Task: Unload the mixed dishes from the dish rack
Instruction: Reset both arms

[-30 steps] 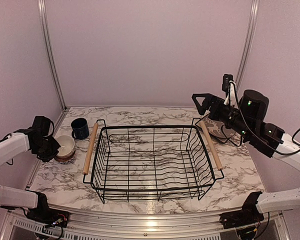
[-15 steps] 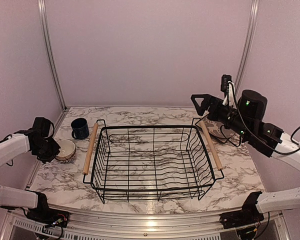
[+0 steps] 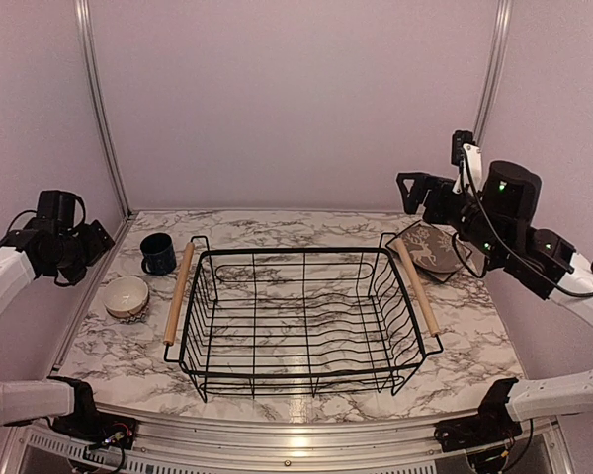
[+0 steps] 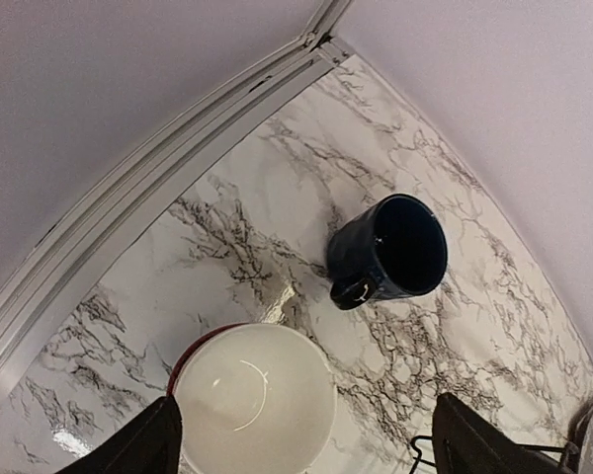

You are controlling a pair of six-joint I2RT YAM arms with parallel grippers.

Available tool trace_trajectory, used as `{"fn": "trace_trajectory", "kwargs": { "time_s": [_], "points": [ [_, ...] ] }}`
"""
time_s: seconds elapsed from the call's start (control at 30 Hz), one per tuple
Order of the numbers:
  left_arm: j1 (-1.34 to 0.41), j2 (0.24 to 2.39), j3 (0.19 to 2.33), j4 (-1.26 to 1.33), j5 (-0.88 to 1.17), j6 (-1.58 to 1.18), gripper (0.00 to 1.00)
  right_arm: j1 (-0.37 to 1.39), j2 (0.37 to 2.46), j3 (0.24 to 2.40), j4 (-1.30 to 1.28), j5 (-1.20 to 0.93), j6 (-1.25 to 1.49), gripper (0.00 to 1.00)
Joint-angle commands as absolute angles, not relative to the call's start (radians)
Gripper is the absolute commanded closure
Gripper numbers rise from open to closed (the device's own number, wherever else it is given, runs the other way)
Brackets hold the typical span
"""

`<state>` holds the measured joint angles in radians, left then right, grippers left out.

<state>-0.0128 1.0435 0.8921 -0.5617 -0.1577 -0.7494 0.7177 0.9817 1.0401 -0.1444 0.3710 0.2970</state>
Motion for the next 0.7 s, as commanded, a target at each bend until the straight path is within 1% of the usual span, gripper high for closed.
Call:
{"fn": "trace_trajectory", "kwargs": {
  "time_s": [0.0,0.07,0.17,0.3,0.4,0.5,0.67],
  "points": [
    [-0.008,0.965,1.022,-0.527,-0.02,-0.618,0.05,0.713,0.953,1.085,-0.222,0.613,0.148,0.02],
    [-0.012,0.943,1.078,-0.464,0.087,-0.574,0.01,0.712,0.939,1.096,-0.227,0.679,0.1,0.02],
    [-0.029,0.9,1.153,-0.38,0.194,-0.526,0.01,0.713,0.899,1.11,-0.224,0.711,0.049,0.02],
    [-0.037,0.803,1.211,-0.247,0.259,-0.47,0.01,0.712,0.81,1.114,-0.21,0.721,0.003,0.02],
    [-0.038,0.716,1.195,-0.106,0.266,-0.434,0.01,0.713,0.751,1.123,-0.2,0.72,-0.044,0.02],
    [-0.037,0.652,1.165,0.026,0.228,-0.419,0.01,0.713,0.706,1.138,-0.199,0.715,-0.068,0.02],
    [-0.037,0.632,1.157,0.063,0.175,-0.417,0.01,0.713,0.669,1.149,-0.199,0.714,-0.063,0.02]
  ]
}}
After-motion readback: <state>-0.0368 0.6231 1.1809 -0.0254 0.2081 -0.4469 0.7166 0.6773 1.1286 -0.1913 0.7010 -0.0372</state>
